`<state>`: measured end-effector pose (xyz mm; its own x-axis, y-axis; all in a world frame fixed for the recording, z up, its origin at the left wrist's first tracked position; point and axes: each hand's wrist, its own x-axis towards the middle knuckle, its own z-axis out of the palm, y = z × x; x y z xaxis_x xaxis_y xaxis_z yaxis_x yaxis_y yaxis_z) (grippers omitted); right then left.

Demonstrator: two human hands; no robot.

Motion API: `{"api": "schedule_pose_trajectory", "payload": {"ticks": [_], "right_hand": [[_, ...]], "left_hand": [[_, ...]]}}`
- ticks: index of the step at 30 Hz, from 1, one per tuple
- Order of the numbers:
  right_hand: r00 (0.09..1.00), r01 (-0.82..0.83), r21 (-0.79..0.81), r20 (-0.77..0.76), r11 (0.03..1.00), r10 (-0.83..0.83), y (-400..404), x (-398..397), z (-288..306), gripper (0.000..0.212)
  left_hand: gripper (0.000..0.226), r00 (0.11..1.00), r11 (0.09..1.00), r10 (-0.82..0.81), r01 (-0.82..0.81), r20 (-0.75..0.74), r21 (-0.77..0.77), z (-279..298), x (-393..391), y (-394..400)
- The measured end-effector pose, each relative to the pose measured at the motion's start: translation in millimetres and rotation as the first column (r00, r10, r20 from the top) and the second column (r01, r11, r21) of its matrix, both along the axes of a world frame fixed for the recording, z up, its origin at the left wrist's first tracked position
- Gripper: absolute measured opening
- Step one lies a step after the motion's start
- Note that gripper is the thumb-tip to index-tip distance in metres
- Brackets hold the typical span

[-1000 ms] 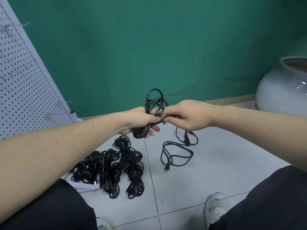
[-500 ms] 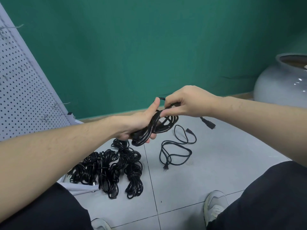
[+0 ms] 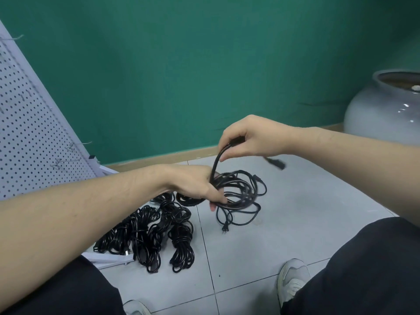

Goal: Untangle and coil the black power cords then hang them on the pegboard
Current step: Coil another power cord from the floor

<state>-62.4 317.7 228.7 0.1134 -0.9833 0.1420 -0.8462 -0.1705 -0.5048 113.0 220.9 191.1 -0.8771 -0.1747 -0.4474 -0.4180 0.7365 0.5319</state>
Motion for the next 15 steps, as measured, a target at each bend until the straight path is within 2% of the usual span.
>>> {"api": "schedule_pose_trajectory", "payload": {"ticks": [3,5,7,8,9,11,13,15], "right_hand": [[0.983,0.096,-0.047,0.161,0.994,-0.088,2,-10,4,0.006],[0.962,0.184,-0.072,0.218,0.98,-0.164,4,-21,2,0.011],[0.934,0.264,-0.015,0.255,0.964,-0.252,2,-33,-11,0.01],[0.925,0.293,0.044,0.239,0.955,-0.294,2,-35,-19,0.006],[0.926,0.292,0.092,0.22,0.952,-0.305,2,-35,-25,0.011],[0.933,0.247,0.151,0.229,0.957,-0.277,0,-37,-37,0.014],[0.96,0.242,0.187,0.098,0.952,-0.263,-3,-37,-45,0.03],[0.962,0.274,0.244,-0.046,0.93,-0.271,-10,-34,-54,0.031]], "left_hand": [[0.014,0.99,0.998,-0.027,0.034,-0.138,0.05,4,-4,9],[0.014,0.966,0.999,0.018,-0.004,-0.26,0.053,12,-5,6],[0.02,0.933,0.99,0.084,-0.036,-0.351,0.139,18,-4,3],[0.026,0.92,0.982,0.109,-0.043,-0.376,0.181,20,-3,2],[0.032,0.912,0.978,0.139,-0.065,-0.387,0.197,20,-3,2],[0.041,0.889,0.968,0.234,-0.175,-0.394,0.18,20,-2,4],[0.06,0.852,0.942,0.334,-0.284,-0.404,0.179,18,-2,2],[0.088,0.825,0.933,0.359,-0.316,-0.437,0.171,15,-1,-1]]}}
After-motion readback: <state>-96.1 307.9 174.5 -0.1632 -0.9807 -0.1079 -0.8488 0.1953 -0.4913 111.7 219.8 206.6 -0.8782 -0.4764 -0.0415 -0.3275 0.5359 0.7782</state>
